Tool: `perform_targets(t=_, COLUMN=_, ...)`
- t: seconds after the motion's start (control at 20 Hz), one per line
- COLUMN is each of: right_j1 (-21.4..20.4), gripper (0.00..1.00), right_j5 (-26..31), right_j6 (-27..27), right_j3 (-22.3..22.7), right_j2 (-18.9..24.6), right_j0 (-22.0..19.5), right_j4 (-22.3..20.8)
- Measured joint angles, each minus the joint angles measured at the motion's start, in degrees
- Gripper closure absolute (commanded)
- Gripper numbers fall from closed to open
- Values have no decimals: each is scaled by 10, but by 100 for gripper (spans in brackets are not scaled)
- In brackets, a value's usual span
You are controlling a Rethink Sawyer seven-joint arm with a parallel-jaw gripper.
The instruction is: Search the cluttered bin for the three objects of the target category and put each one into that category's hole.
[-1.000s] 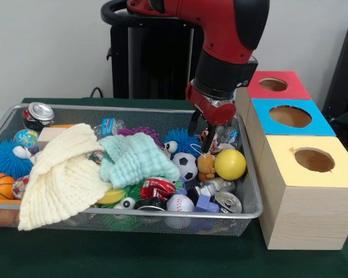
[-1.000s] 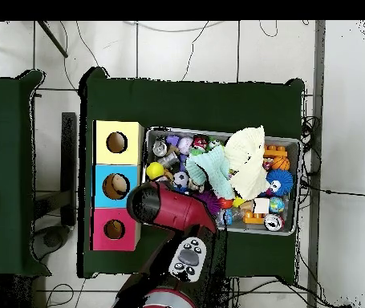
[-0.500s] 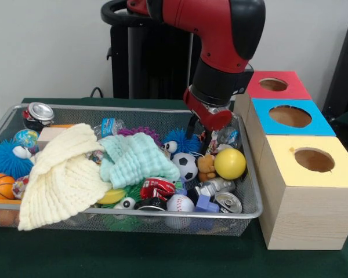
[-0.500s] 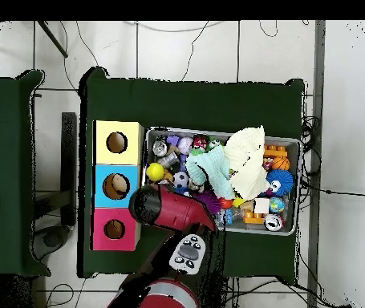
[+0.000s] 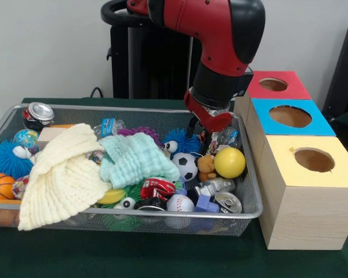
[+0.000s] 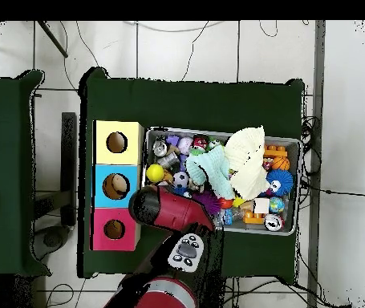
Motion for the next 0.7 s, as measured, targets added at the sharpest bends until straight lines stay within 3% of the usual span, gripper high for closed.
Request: perform_targets(t=0.7, right_j1=-5, gripper=0, right_j5=13, right_j6=0, right_j3=-2, right_j2=-1, right_j0=9, right_j4=0)
